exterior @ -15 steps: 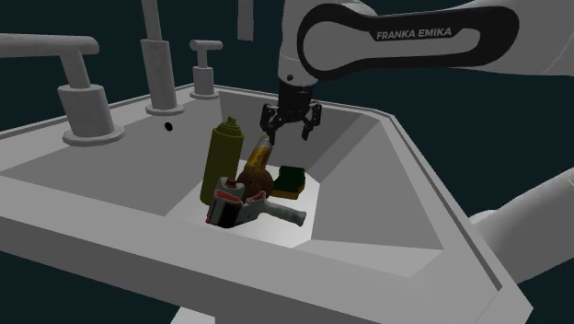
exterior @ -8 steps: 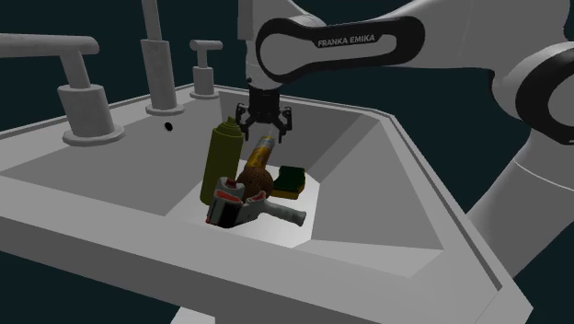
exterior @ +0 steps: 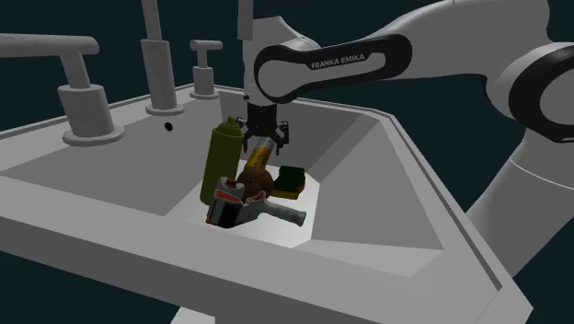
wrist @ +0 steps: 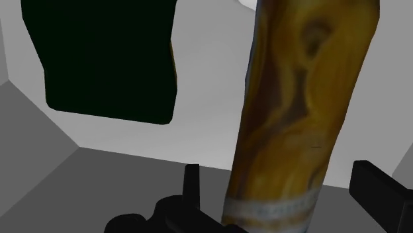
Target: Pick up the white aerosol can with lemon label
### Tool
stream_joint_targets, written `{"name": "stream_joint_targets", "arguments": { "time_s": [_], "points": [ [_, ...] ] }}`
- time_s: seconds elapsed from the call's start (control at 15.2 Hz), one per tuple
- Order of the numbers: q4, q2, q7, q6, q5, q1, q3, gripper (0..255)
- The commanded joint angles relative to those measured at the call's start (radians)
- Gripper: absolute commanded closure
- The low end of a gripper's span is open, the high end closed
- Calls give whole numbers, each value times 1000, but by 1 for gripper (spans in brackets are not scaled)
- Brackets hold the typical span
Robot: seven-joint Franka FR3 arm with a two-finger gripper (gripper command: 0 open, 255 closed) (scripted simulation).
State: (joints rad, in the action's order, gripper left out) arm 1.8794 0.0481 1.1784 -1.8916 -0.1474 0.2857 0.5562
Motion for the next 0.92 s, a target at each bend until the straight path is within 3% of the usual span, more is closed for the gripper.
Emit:
{"name": "stream_joint_targets", "arguments": {
  "time_s": [0.0,0.07,0.66,0.86],
  "points": [
    [10,-3,3,-12,-2,0,0,0],
    [10,-1,1,-11,-1,0,0,255],
    [10,-3,3,-12,-2,0,0,255],
    [-28,0,-4,27,1,0,0,255]
  ]
}}
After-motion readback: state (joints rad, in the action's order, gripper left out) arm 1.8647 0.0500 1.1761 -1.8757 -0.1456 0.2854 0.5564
